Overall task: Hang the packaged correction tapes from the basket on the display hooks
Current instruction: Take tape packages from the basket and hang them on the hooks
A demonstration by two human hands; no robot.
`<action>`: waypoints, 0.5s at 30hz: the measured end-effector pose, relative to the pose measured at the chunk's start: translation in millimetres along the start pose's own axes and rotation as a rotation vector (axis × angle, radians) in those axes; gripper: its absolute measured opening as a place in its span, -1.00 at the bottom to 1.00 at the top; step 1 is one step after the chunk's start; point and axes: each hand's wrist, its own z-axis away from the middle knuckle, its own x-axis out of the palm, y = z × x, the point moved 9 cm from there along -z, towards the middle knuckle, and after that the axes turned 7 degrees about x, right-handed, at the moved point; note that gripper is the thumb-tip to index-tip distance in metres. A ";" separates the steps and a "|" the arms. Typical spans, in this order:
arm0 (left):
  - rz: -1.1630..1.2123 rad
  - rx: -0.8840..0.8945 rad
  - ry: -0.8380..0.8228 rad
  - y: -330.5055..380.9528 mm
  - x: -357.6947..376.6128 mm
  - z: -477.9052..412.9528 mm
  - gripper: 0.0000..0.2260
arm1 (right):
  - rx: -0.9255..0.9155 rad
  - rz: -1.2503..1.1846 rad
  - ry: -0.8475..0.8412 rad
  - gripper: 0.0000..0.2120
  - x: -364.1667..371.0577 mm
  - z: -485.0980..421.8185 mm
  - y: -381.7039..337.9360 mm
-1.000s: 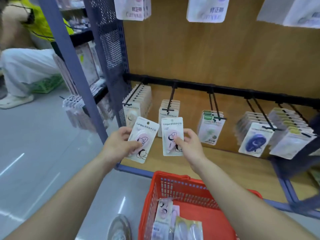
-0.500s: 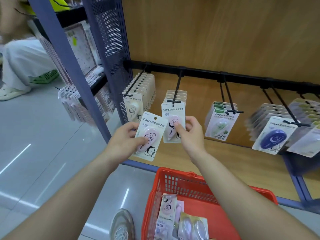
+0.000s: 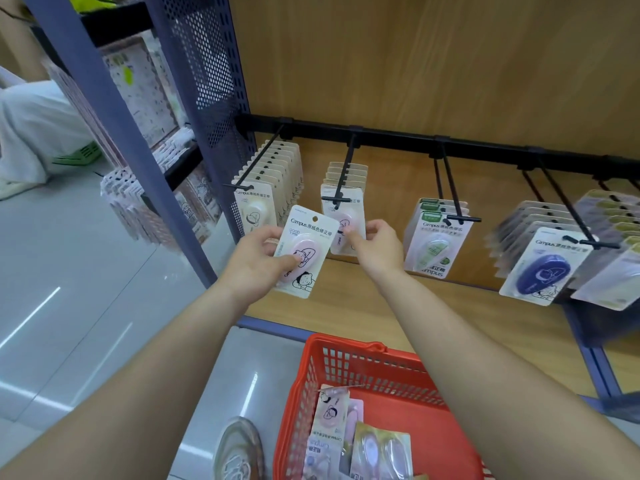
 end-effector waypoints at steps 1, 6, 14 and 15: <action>-0.001 0.011 -0.016 2.2 4.9 -2.5 -0.73 | -0.017 0.033 0.015 -0.70 -5.7 3.3 1.4; 0.021 0.044 -0.022 6.9 20.7 -15.1 -0.70 | -0.098 0.111 -0.017 -0.67 -35.3 27.0 18.2; 0.005 0.130 0.004 1.8 28.8 -27.7 -0.70 | -0.126 0.105 -0.094 -0.81 -51.2 38.7 21.8; -0.020 0.147 0.017 2.4 30.6 -28.8 -0.71 | -0.125 0.104 -0.099 -0.82 -50.3 39.3 22.3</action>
